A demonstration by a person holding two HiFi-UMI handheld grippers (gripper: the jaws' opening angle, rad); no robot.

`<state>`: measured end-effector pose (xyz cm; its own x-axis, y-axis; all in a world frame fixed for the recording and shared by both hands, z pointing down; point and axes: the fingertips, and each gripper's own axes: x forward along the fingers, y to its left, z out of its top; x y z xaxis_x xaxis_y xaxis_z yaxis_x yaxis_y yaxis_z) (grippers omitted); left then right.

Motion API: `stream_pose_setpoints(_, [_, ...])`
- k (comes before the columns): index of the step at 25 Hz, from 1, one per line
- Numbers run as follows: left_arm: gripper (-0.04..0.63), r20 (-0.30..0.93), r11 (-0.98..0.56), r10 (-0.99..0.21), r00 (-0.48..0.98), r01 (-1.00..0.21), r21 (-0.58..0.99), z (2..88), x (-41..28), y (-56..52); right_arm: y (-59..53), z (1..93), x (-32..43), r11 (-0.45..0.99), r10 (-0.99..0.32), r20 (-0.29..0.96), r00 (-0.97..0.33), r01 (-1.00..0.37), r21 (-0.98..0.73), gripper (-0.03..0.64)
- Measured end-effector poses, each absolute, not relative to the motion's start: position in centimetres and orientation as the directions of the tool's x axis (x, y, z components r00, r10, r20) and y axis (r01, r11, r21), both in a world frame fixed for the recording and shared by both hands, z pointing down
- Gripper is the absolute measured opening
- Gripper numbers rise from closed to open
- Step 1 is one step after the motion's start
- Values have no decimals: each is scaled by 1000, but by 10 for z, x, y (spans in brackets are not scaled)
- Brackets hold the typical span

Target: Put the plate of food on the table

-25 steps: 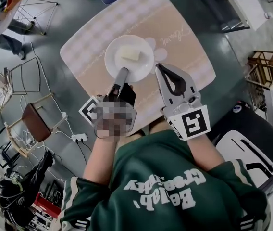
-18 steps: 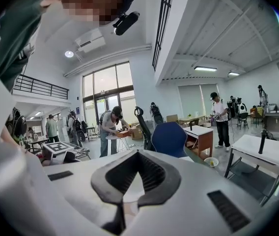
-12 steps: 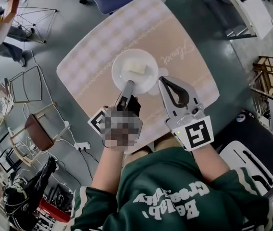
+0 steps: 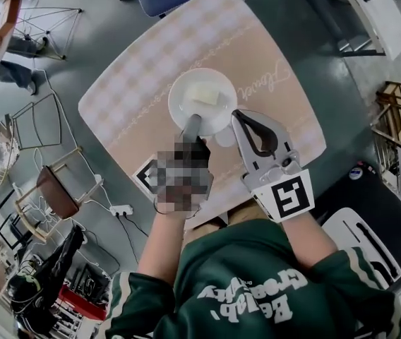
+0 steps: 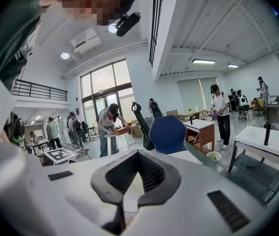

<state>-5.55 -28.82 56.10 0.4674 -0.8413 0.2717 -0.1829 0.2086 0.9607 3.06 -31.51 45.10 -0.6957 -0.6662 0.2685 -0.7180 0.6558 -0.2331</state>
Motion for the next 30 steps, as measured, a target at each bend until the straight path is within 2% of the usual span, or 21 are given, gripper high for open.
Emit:
stream_pose_setpoints(11, [29,295,236,-839,457,-183,954,586,-63,-306,-334,469,26,648,-657,291,-695,-719,-253,12])
stream_pose_setpoints(30, [32,405,331,-788,464,-237,914,633,-76,-311,-344,498,15,630,-640,345,-686,-726,-276,14])
